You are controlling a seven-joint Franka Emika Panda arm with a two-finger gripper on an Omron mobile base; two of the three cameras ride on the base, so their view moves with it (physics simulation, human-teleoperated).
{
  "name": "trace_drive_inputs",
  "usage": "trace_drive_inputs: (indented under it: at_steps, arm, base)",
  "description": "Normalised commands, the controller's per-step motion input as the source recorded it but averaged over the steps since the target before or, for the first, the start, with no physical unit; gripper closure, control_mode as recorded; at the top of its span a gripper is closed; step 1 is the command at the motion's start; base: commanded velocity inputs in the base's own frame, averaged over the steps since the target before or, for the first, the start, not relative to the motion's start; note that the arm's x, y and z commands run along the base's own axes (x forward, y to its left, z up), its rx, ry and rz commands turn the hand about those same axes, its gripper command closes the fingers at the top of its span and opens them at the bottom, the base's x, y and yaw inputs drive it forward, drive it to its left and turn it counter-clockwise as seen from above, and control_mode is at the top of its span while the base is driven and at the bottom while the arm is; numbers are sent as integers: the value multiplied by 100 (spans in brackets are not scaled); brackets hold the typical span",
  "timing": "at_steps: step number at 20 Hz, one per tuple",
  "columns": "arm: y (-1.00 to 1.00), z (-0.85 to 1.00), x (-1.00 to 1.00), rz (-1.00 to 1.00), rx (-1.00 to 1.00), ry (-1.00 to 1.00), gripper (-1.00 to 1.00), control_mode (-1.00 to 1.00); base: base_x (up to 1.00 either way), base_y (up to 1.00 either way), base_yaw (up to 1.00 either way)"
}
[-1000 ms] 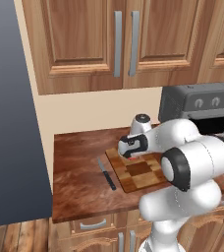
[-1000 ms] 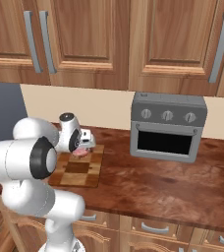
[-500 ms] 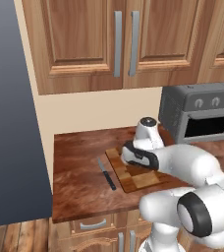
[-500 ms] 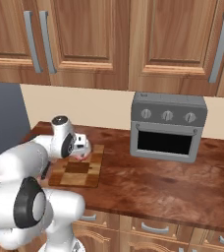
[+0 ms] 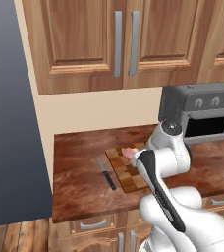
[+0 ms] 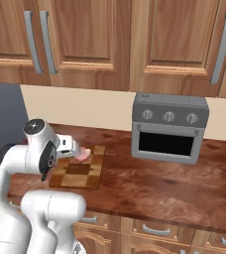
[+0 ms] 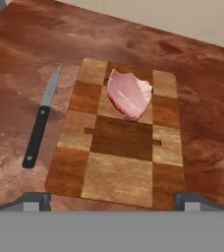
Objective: Retrieve the steak from the fridge and place it on the cutting board.
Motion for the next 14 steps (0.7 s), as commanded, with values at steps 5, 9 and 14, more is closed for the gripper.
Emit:
trace_drive_inputs:
  at_steps: [5,9,14]
  arm:
    - [13,100,-100,-3,0,-44,-100,-100]
    - [0,100,-100,-6,-1,-68,-100,-100]
    - [2,44,-80,0,-2,-54,-100,-100]
  base:
    - [0,0,0]
    - [0,0,0]
    - [0,0,0]
